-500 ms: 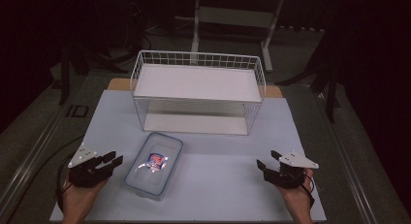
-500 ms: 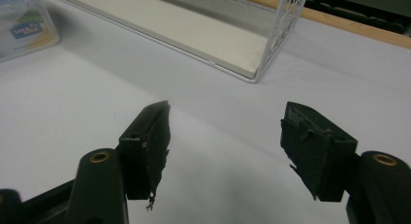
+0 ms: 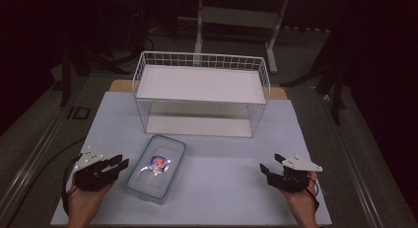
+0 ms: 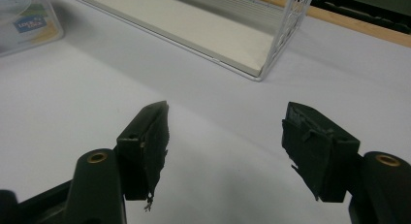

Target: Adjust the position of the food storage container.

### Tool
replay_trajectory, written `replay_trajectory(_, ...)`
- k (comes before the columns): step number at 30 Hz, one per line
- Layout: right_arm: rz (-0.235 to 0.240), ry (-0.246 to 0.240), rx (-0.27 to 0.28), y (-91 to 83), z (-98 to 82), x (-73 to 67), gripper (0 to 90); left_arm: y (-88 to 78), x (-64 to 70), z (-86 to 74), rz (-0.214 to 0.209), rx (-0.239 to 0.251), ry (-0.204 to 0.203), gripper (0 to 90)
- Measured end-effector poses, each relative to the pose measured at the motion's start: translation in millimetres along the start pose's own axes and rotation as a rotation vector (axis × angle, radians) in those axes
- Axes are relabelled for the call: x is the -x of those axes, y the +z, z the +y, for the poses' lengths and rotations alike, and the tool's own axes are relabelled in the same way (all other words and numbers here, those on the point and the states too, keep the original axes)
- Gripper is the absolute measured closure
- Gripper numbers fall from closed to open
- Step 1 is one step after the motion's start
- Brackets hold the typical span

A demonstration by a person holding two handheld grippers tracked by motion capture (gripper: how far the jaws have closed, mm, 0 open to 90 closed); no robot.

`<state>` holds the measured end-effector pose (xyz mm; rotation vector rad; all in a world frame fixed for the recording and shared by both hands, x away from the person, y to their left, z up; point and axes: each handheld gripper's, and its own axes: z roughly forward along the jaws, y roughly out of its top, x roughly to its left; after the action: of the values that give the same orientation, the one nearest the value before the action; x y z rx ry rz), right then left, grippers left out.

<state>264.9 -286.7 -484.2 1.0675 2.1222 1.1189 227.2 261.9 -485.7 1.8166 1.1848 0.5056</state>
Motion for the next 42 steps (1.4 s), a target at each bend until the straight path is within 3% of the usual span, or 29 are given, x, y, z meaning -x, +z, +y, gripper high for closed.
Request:
replay_trajectory(3, 0.000, -0.001, 0.001, -0.2, 0.1, -0.1, 33.0, -1.8, 6.4, 1.8, -0.018, 0.009, 0.007, 69.2)
replay_trajectory(6, 0.005, -0.003, 0.002, -0.2, 0.1, -0.5, 33.0, -4.2, 20.3, 3.8, -0.045, 0.010, 0.044, 74.3)
replay_trajectory(9, 0.006, -0.004, 0.002, -0.1, 0.1, -0.7, 33.0, -4.4, 23.9, 4.2, -0.053, 0.012, 0.051, 78.7)
replay_trajectory(10, 0.007, -0.006, 0.001, 0.1, 0.0, -0.7, 32.9, -3.3, 32.2, 5.4, -0.077, 0.002, 0.074, 78.7)
replay_trajectory(11, 0.012, -0.007, -0.001, 0.4, -0.2, -1.3, 32.4, -2.1, 35.7, 5.7, -0.082, 0.000, 0.080, 86.8)
replay_trajectory(12, 0.014, -0.010, -0.002, 0.6, -0.2, -1.4, 32.1, -1.1, 39.1, 6.1, -0.088, -0.009, 0.092, 89.1)
replay_trajectory(21, 0.021, -0.013, -0.005, 1.7, -0.9, -1.4, 30.7, 5.7, 67.9, 5.3, -0.166, -0.036, 0.143, 89.5)
replay_trajectory(22, 0.023, -0.012, -0.007, 1.9, -1.0, -1.6, 30.5, 7.9, 77.7, 3.7, -0.187, -0.046, 0.165, 89.5)
replay_trajectory(27, 0.026, -0.014, -0.011, 2.2, -1.2, -2.0, 30.3, 11.7, 91.9, 1.5, -0.221, -0.069, 0.211, 89.5)
replay_trajectory(30, 0.029, -0.015, -0.013, 2.7, -1.5, -2.2, 30.2, 15.6, 106.8, -1.7, -0.261, -0.096, 0.248, 89.4)
replay_trajectory(39, 0.034, -0.015, -0.015, 3.6, -2.0, -1.9, 30.0, 19.5, 124.9, -5.9, -0.306, -0.126, 0.293, 89.5)
replay_trajectory(40, 0.035, -0.016, -0.014, 3.9, -2.2, -1.7, 29.9, 23.0, 130.8, -8.4, -0.304, -0.155, 0.325, 89.5)
replay_trajectory(42, 0.034, -0.014, -0.014, 3.9, -2.3, -1.6, 29.9, 24.4, 131.5, -9.4, -0.304, -0.167, 0.329, 89.5)
